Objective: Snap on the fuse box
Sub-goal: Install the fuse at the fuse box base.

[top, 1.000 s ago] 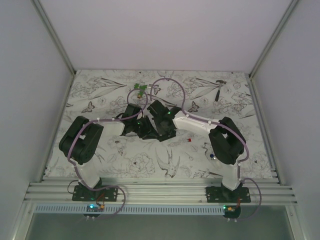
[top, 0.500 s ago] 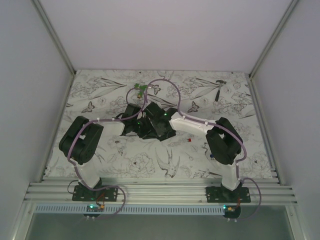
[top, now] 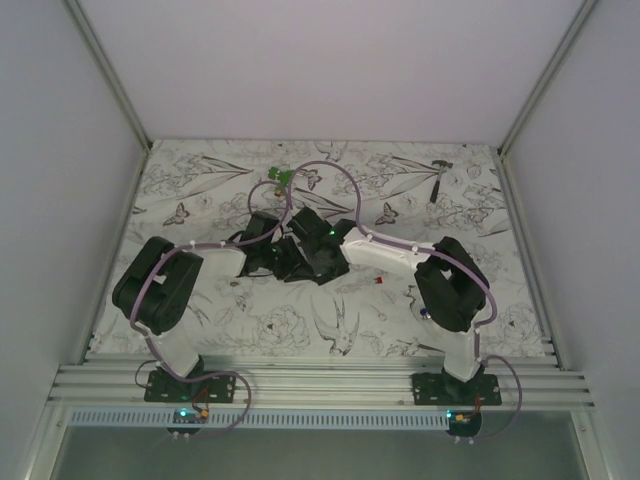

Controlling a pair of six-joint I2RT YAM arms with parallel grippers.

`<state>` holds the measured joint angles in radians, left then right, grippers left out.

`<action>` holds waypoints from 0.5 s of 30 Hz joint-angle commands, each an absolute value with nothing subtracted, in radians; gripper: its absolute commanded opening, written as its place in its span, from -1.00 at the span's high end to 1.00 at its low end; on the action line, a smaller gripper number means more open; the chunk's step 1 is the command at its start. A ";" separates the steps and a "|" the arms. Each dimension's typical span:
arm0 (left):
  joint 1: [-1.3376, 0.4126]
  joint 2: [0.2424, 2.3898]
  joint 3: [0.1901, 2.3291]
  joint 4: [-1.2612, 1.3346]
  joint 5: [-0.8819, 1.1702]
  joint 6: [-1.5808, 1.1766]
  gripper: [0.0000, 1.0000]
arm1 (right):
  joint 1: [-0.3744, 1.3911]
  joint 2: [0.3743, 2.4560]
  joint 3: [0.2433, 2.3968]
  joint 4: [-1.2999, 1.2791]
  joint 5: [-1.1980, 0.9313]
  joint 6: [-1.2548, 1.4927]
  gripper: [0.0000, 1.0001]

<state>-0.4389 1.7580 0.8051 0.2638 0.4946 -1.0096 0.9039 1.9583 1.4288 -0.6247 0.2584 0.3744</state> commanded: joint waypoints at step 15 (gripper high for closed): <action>-0.443 1.736 0.681 0.306 0.464 -1.109 0.49 | 0.946 2.048 1.351 -0.723 0.132 0.326 1.00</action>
